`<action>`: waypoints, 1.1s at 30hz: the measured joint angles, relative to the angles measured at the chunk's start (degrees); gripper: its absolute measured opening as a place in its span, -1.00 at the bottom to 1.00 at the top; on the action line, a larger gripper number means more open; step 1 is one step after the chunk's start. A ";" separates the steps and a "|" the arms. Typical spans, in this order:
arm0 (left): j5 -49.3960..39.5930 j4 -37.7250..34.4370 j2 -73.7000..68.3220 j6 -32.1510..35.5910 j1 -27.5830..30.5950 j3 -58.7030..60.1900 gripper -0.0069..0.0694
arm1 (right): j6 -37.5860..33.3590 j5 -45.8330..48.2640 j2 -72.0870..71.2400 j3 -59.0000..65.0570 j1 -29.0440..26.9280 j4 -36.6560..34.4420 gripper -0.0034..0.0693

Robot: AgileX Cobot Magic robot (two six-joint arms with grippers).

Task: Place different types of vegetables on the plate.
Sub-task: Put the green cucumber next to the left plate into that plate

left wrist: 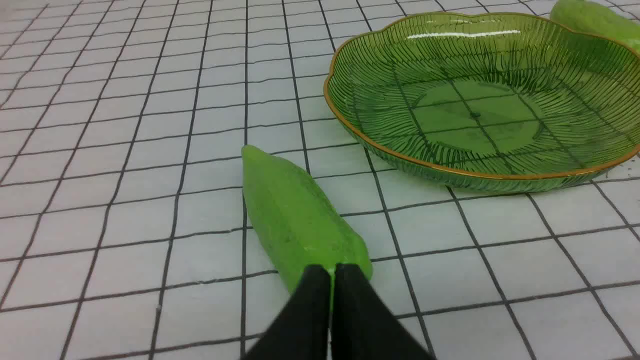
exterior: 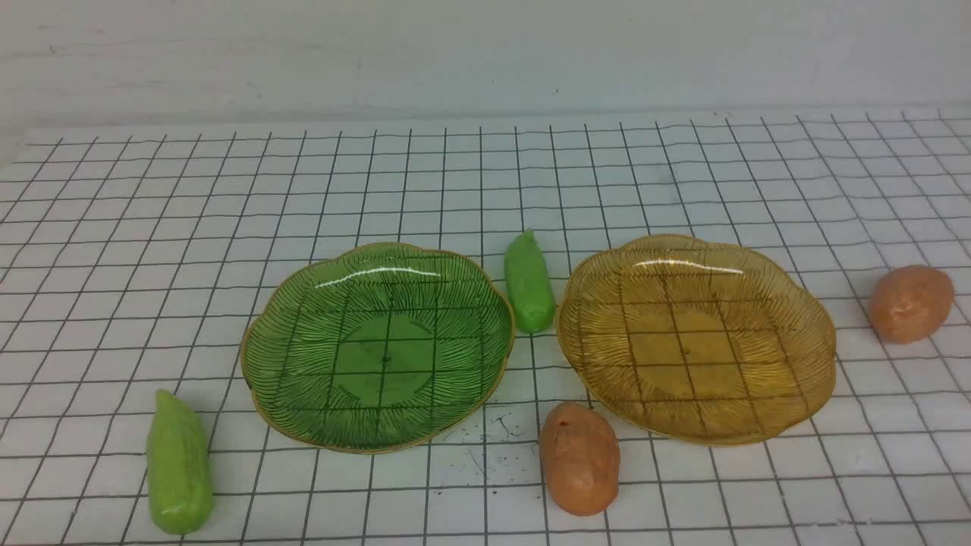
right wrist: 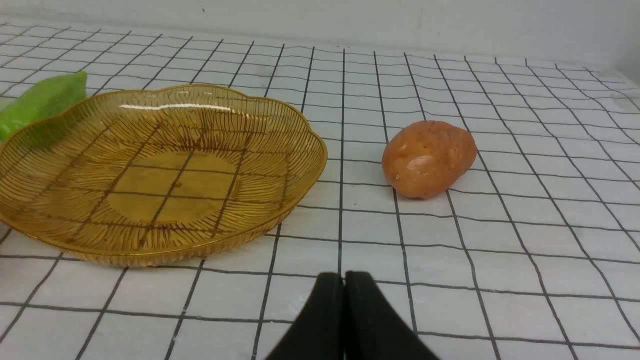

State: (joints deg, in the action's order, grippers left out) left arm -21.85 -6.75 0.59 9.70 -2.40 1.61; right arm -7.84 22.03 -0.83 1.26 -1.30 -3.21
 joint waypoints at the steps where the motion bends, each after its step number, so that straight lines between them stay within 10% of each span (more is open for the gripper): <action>1: 0.00 0.00 0.00 0.00 0.00 0.00 -0.84 | 0.00 0.00 0.00 0.00 0.00 0.00 -0.94; 21: 0.06 0.00 0.00 0.06 0.00 0.00 -0.84 | 0.00 0.00 0.00 0.00 0.00 0.00 -0.94; 33: 12.60 -25.77 0.00 -5.58 0.00 0.00 -0.84 | 0.00 0.00 0.00 0.00 0.00 0.00 -0.94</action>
State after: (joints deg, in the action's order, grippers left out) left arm -9.26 -32.52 0.59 4.11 -2.40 1.61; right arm -7.84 22.03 -0.83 1.26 -1.30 -3.21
